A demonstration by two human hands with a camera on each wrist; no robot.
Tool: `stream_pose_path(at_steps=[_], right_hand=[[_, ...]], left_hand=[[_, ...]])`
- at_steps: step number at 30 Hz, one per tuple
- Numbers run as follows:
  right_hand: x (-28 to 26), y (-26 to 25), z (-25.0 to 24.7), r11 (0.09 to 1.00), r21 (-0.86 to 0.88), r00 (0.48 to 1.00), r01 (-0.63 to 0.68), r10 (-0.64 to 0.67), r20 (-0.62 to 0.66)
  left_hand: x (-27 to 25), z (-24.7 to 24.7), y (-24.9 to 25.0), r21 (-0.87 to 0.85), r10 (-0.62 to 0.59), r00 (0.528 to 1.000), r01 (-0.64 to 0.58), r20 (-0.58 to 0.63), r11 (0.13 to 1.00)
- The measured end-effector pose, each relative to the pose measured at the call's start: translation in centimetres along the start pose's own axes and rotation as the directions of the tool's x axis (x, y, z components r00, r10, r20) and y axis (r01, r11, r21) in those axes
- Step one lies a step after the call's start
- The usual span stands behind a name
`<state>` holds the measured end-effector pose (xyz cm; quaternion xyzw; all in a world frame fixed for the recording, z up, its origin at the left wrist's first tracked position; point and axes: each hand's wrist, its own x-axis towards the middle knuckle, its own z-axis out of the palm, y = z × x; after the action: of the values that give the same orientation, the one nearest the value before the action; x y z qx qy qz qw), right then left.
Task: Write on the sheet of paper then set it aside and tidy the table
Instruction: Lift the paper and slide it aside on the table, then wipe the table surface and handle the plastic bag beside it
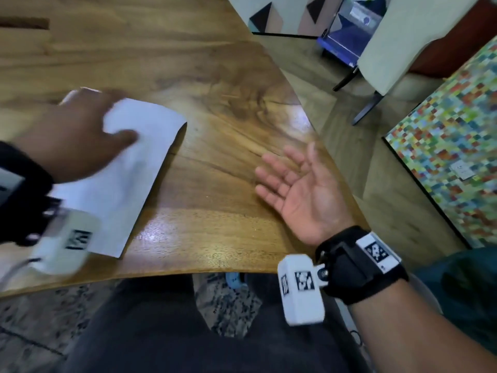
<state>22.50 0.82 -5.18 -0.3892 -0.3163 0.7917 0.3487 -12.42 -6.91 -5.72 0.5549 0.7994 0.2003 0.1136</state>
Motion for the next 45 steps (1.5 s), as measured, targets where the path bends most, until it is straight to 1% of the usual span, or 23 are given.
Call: stream_pose_path(at_steps=[2, 4, 6, 8, 10, 12, 14, 17, 20, 22, 24, 25, 27, 29, 32, 35, 37, 39, 41, 42, 43, 44, 45], right_hand=[[-1.4, 2.2, -0.1, 0.993, -0.020, 0.989, -0.116, 0.117, 0.091], [-1.8, 3.0, -0.5, 0.985, -0.005, 0.981, -0.172, 0.172, 0.093], [-1.3, 1.7, -1.4, 0.992, 0.035, 0.993, -0.121, 0.121, 0.001], [-1.0, -0.5, -2.5, 1.000, 0.022, 0.993, -0.003, 0.006, -0.121], [-1.3, -2.1, -3.6, 0.999, 0.002, 0.985, 0.053, -0.051, -0.165], [-2.8, -2.1, -4.4, 1.000, 0.002, 0.994, 0.010, -0.010, -0.109], [-4.9, -0.5, -5.0, 0.996, -0.022, 0.996, -0.081, 0.080, -0.031], [-6.5, 1.5, -5.4, 0.978, -0.082, 0.982, -0.190, 0.190, -0.007], [-5.1, -0.2, -5.5, 0.991, -0.084, 0.991, -0.100, 0.092, -0.098], [-4.2, -1.9, -5.0, 1.000, -0.029, 0.990, 0.002, -0.006, -0.139], [-3.6, -1.4, -3.5, 1.000, 0.011, 0.999, -0.026, 0.026, -0.031], [-3.5, -0.2, -2.4, 0.995, 0.011, 0.993, -0.101, 0.100, 0.068], [-3.5, 3.1, 0.3, 0.965, -0.055, 0.937, -0.255, 0.261, 0.234], [-2.6, 5.0, 2.1, 0.939, -0.066, 0.893, -0.338, 0.343, 0.291], [0.5, 3.9, 2.6, 0.950, 0.052, 0.932, -0.309, 0.291, 0.214], [3.1, 0.8, 1.3, 0.985, 0.107, 0.991, -0.135, 0.134, 0.010], [3.8, -2.0, 0.6, 0.998, 0.024, 0.996, -0.052, 0.054, -0.075], [4.4, -5.2, 0.2, 0.989, -0.145, 0.998, 0.003, -0.012, -0.057], [5.0, -8.3, 0.5, 0.913, -0.403, 0.996, 0.063, -0.081, -0.028], [5.5, -9.6, 0.7, 0.832, -0.547, 0.992, 0.090, -0.123, -0.023], [6.2, -10.7, 0.9, 0.717, -0.689, 0.987, 0.107, -0.158, -0.011], [7.0, -11.5, 1.1, 0.552, -0.827, 0.985, 0.111, -0.171, 0.018], [7.8, -12.2, 1.4, 0.320, -0.942, 0.986, 0.102, -0.155, 0.053]], left_hand=[[-3.0, -0.5, 9.7, -0.050, 0.091, 0.981, -0.084, 0.170, 0.995], [-3.7, 1.4, 13.8, -0.034, 0.091, 0.904, -0.084, 0.417, 0.996], [-3.7, 4.1, 15.5, 0.087, 0.024, 0.841, -0.084, 0.540, 0.993], [-4.3, 5.5, 16.5, 0.181, 0.028, 0.842, -0.148, 0.539, 0.972], [-5.0, 6.4, 16.7, 0.265, 0.022, 0.858, -0.182, 0.513, 0.947], [-6.0, 7.4, 16.4, 0.331, -0.028, 0.878, -0.150, 0.478, 0.931], [-7.1, 8.4, 16.7, 0.309, -0.029, 0.894, -0.124, 0.447, 0.943], [-8.2, 10.3, 17.7, 0.094, 0.068, 0.914, -0.114, 0.400, 0.989], [-8.8, 10.6, 18.2, -0.190, 0.151, 0.931, -0.091, 0.331, 0.978], [-8.5, 9.9, 17.9, -0.388, 0.155, 0.941, -0.029, 0.300, 0.921], [-7.1, 8.4, 17.2, -0.483, 0.097, 0.955, 0.052, 0.279, 0.874], [-6.1, 7.4, 16.8, -0.451, 0.046, 0.958, 0.091, 0.283, 0.888], [-3.9, 5.0, 16.5, -0.337, -0.044, 0.953, 0.149, 0.299, 0.930], [-2.1, 2.9, 16.6, -0.288, -0.085, 0.949, 0.176, 0.305, 0.941], [-0.4, 1.6, 16.3, -0.277, -0.096, 0.943, 0.190, 0.319, 0.942], [0.7, 1.6, 15.5, -0.266, -0.136, 0.926, 0.239, 0.352, 0.934], [1.7, 2.3, 14.8, -0.195, -0.152, 0.917, 0.236, 0.367, 0.952], [3.0, 3.6, 14.1, 0.011, -0.153, 0.907, 0.162, 0.393, 0.987], [4.1, 4.7, 14.2, 0.182, -0.157, 0.900, 0.089, 0.406, 0.979], [4.4, 5.2, 14.6, 0.233, -0.163, 0.894, 0.068, 0.418, 0.970], [4.6, 5.6, 15.0, 0.277, -0.167, 0.885, 0.045, 0.435, 0.960], [4.7, 6.1, 15.6, 0.317, -0.169, 0.878, 0.021, 0.448, 0.948], [4.7, 6.7, 16.1, 0.348, -0.164, 0.876, -0.004, 0.453, 0.938]])
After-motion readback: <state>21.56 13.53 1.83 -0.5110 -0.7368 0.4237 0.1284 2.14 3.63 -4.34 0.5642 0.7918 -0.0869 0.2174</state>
